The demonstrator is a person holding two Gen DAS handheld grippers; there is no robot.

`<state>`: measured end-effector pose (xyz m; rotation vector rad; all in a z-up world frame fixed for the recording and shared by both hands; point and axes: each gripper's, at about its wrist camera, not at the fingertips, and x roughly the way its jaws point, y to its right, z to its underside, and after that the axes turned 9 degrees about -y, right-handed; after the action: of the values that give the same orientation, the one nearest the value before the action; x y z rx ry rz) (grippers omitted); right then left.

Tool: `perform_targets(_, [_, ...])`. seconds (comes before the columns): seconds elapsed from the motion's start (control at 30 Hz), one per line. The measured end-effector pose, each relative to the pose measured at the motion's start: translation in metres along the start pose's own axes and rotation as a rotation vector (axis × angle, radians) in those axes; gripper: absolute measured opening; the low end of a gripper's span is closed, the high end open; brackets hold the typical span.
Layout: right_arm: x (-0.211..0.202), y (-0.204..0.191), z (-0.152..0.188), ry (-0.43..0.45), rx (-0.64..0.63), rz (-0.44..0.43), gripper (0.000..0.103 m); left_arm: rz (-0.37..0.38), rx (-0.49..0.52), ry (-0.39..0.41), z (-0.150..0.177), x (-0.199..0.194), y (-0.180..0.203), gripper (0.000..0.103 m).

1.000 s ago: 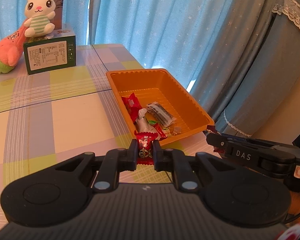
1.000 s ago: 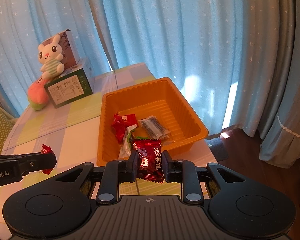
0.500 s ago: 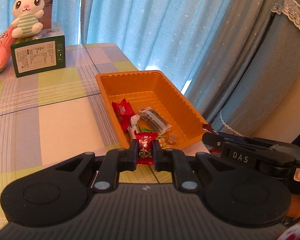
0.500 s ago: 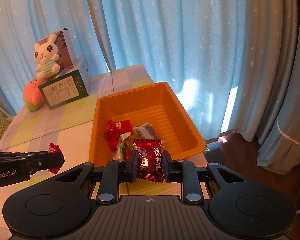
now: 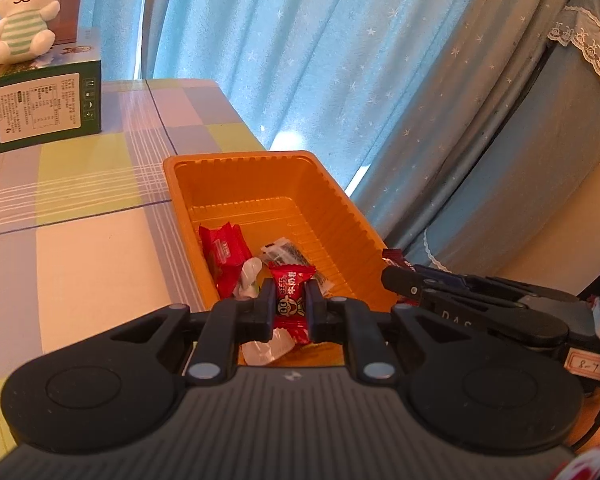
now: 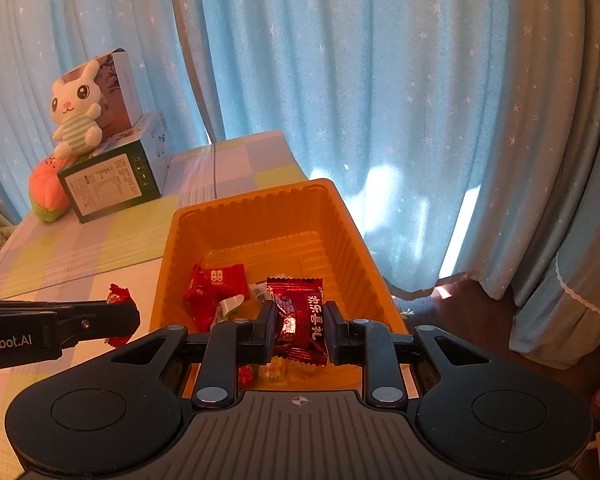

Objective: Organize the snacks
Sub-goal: 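Carry both held red candies over the orange tray, then open both tools to drop the red candies into the tray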

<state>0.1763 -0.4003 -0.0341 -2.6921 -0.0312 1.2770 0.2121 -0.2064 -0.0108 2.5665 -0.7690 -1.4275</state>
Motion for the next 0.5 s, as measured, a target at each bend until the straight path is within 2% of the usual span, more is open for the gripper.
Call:
perform_targets(0.2, [0.030,0.003,-0.018,-0.026,-0.008,-0.008,0.025,-0.002,-0.025,-0.003,-0.025,0.020,-0.010,0.013])
perform_targets(0.5, [0.064,0.005,-0.047,-0.046,-0.038,-0.010,0.025,-0.029,-0.001,-0.021,-0.060,0.056,-0.016,0.013])
